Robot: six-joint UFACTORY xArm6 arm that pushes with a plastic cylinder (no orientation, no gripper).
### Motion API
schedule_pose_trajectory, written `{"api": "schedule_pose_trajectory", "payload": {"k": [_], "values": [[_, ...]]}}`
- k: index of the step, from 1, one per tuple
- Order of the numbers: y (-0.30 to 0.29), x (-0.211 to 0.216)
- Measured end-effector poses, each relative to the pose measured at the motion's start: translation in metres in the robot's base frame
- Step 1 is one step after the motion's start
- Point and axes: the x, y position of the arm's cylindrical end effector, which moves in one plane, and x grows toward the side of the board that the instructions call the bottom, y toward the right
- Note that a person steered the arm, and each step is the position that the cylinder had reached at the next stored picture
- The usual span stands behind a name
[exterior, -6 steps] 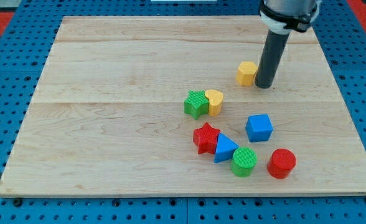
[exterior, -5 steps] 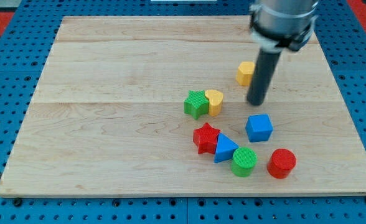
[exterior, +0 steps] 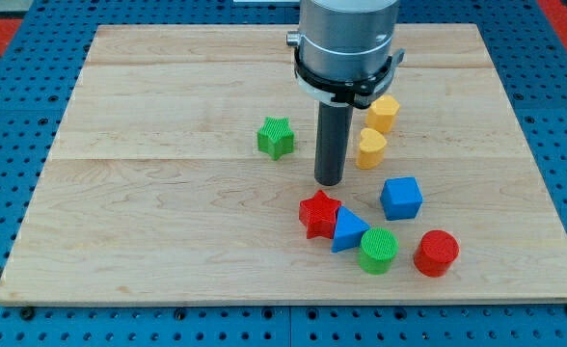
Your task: Move the yellow blocks closer
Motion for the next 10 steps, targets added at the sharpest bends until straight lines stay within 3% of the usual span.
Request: {"api": "schedule_pose_trajectory", "payload": {"k": [2, 4, 6, 7, 8, 9, 10], "values": [[0.085, -0.037], [0.059, -0.049], [0.030, -0.004], [0.008, -0.057], [0.040, -0.070], [0.037, -0.054], [0.082, -0.046]]}}
